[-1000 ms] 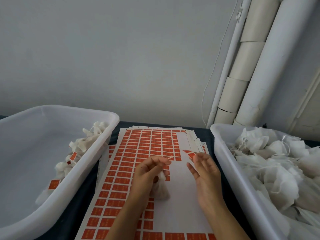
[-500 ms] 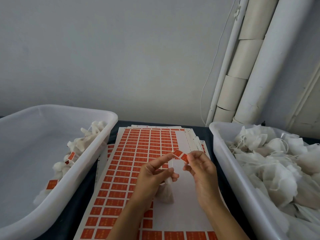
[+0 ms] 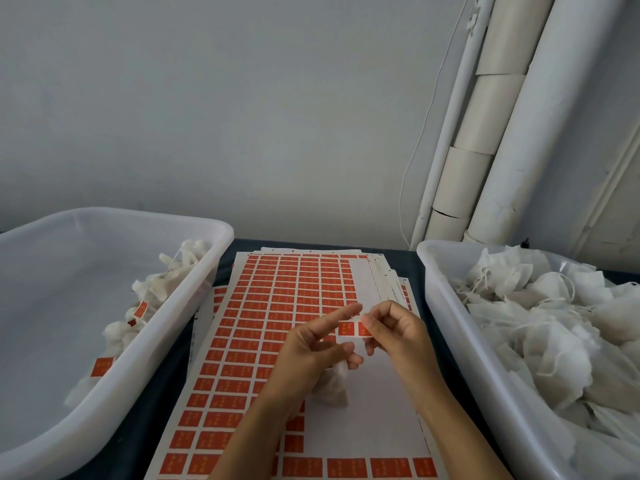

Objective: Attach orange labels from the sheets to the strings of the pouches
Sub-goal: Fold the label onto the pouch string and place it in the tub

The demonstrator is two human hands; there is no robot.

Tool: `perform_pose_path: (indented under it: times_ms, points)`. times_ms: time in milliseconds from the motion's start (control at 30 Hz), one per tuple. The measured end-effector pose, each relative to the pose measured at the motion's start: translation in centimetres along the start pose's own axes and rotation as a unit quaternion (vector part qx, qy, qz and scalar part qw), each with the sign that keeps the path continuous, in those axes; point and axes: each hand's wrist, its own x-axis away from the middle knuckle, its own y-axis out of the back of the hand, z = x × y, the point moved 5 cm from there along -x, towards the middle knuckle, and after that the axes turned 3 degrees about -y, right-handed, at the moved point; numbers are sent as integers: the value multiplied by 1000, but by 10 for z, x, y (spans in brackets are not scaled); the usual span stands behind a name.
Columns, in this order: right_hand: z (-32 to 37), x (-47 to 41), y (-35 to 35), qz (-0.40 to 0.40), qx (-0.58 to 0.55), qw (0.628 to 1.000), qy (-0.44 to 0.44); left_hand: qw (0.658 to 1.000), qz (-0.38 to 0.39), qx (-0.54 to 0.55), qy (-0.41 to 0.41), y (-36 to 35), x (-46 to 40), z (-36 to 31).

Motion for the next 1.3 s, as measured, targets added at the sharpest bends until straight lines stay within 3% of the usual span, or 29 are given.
perform_pose_path:
  times_ms: [500,1300]
  points:
    - [-2,5,-4,-20,-15,999,-47,1000,2,1,-7,0,-1,1]
    - [-1,4,0,-35,48,998,-23,1000,21,-10,-14,-1,0,0]
